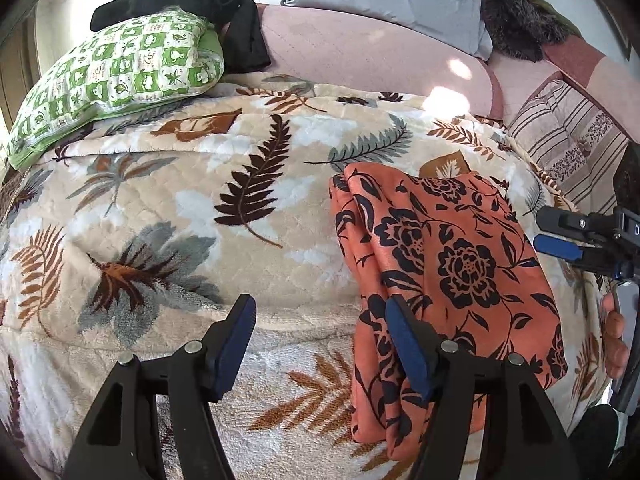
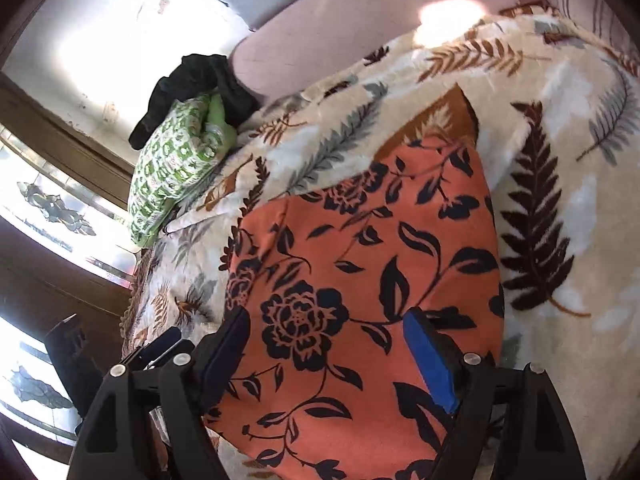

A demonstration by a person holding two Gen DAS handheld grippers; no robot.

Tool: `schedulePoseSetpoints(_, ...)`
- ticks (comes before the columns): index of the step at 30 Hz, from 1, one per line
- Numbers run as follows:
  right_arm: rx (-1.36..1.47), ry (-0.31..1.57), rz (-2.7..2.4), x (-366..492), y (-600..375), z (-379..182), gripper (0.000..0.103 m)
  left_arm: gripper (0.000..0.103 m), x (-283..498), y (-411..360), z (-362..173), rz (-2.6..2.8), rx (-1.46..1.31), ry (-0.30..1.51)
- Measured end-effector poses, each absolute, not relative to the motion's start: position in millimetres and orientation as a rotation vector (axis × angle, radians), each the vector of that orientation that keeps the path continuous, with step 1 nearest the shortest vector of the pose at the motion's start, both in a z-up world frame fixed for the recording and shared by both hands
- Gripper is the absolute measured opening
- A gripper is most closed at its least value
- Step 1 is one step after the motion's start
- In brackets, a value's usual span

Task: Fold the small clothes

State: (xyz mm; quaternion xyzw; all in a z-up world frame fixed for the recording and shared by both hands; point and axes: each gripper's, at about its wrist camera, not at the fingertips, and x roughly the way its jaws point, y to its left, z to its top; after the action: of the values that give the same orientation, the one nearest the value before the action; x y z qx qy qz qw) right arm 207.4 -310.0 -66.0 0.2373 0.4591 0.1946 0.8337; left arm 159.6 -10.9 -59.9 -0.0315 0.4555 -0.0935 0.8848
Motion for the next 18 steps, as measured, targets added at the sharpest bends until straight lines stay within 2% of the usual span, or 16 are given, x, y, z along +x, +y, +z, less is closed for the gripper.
schedulePoseSetpoints(3,0.492,0.989,0.360,225,-312,-76,0.089,0.068,161,-8,-61,-0.188,-0.076,0.953)
schedulePoseSetpoints(6,0.506,1.088,0.297,249,-313,-112,0.090,0.068,161,-7,-62,-0.183,-0.076,0.971)
schedulePoseSetpoints(13,0.404,0.940,0.314,192,-296,-46,0.090,0.068,142,-13,-42,-0.151,-0.054,0.962)
schedulePoseSetpoints(15,0.393,0.920,0.309,164,-292,-35,0.090,0.078,127,-15,-31,-0.142,-0.053,0.946)
schedulePoseSetpoints(18,0.341,0.896,0.289,117,-288,-25,0.090,0.084,99,-20,-16,-0.106,-0.044,0.915)
